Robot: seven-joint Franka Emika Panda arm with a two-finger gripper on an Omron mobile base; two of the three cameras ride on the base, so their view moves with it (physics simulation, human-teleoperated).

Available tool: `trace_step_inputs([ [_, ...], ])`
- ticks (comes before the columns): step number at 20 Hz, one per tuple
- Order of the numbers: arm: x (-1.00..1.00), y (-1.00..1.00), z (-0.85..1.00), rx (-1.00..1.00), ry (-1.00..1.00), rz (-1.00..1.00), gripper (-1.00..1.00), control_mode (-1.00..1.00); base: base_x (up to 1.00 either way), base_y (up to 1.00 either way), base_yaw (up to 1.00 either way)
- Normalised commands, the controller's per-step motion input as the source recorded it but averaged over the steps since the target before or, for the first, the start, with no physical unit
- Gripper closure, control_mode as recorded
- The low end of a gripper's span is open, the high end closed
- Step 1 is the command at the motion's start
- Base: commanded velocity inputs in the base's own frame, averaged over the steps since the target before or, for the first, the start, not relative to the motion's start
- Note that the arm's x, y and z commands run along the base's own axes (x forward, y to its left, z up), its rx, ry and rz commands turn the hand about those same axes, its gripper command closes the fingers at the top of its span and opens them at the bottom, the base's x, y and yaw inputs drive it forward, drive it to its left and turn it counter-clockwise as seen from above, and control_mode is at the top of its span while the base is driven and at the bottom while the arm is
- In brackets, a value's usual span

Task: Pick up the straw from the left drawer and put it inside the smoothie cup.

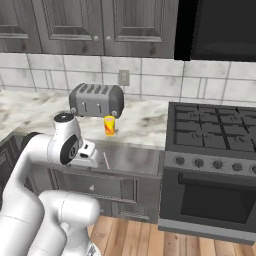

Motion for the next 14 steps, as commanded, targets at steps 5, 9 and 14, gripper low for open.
trace_step_inputs([
  [5, 0.50, 0.16, 0.00, 0.00, 0.03, 0.00, -1.00, -1.00, 0.00, 0.00, 0.00],
  [9, 0.68, 0.12, 0.00, 0.00, 0.06, 0.00, -1.00, -1.00, 0.00, 0.00, 0.00],
  [14, 0.63, 0.02, -0.08, 0.00, 0.05, 0.00, -1.00, -1.00, 0.00, 0.00, 0.00],
])
